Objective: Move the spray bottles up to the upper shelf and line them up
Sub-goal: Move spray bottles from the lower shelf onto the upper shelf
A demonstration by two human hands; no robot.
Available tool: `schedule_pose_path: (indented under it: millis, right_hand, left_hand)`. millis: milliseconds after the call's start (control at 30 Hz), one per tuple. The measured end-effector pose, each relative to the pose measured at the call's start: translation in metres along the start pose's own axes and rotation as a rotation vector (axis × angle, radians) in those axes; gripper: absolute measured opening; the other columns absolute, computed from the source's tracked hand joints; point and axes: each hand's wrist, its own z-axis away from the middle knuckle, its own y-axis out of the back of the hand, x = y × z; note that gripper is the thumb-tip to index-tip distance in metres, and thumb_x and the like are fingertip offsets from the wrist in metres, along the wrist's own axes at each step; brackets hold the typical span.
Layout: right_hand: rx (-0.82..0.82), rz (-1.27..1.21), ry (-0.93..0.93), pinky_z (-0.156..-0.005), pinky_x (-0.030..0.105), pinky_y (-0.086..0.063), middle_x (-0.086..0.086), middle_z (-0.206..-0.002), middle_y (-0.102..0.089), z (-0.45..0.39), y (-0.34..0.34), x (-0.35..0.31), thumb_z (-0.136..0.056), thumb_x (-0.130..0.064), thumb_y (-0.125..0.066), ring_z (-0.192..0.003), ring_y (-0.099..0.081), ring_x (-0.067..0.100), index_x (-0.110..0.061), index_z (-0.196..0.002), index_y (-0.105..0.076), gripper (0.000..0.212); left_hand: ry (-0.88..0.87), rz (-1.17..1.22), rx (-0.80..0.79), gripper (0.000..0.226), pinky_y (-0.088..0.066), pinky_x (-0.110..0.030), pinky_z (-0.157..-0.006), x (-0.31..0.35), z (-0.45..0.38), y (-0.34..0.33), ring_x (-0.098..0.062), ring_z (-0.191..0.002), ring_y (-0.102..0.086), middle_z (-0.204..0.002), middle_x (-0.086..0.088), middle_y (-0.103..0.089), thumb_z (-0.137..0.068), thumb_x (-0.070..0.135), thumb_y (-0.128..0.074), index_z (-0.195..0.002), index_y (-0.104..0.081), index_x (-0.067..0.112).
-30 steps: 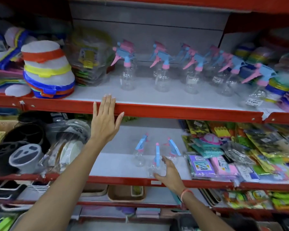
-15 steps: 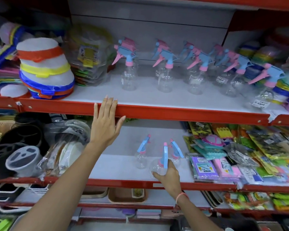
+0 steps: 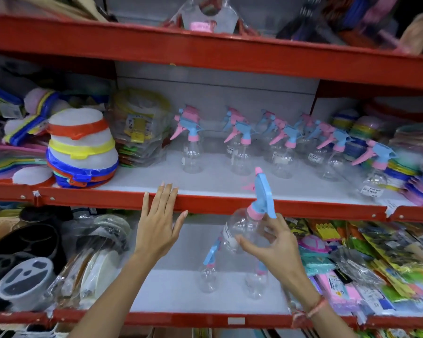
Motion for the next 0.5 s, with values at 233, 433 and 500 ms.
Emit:
schedule_pose_path:
  millis: [233,433,500]
  right_hand:
    - [0.009,-0.071,0.118,-0.084,0.021,-0.053,-0.004,-0.113,-0.060,-0.082,-0.027,-0.059,-0.061,-0.029,-0.086,-0.097,-0.064,0.005,-0.034,-0.109,-0.061,0.054]
    - [-0.039,0.070,0.106,-0.089,0.033,-0.054,0.001,-0.115,-0.062,-0.135,-0.071,-0.055,-0.064,-0.029,-0.084,-0.100,-0.061,0.014,-0.021,-0.118,-0.060,0.060]
    - [-0.060,0.131,0.099,-0.090,0.036,-0.054,0.003,-0.116,-0.064,-0.145,-0.083,-0.047,-0.064,-0.032,-0.083,-0.100,-0.061,0.016,-0.018,-0.119,-0.061,0.061]
  left_hand:
    - [-0.007,-0.064,-0.032,0.068,-0.020,-0.054,-0.119,-0.016,-0.012,0.003,-0.028,-0.148,-0.024,-0.159,-0.012,-0.029,-0.098,0.050,-0.027,-0.151,-0.030,0.008]
    - [-0.046,-0.109,-0.039,0.066,-0.017,-0.054,-0.119,-0.025,-0.013,-0.004,-0.028,-0.149,-0.023,-0.160,-0.011,-0.027,-0.099,0.049,-0.028,-0.152,-0.028,0.011]
    - [-0.052,-0.121,-0.031,0.065,-0.018,-0.054,-0.118,-0.027,-0.013,-0.007,-0.028,-0.149,-0.022,-0.160,-0.011,-0.028,-0.099,0.049,-0.029,-0.153,-0.027,0.011]
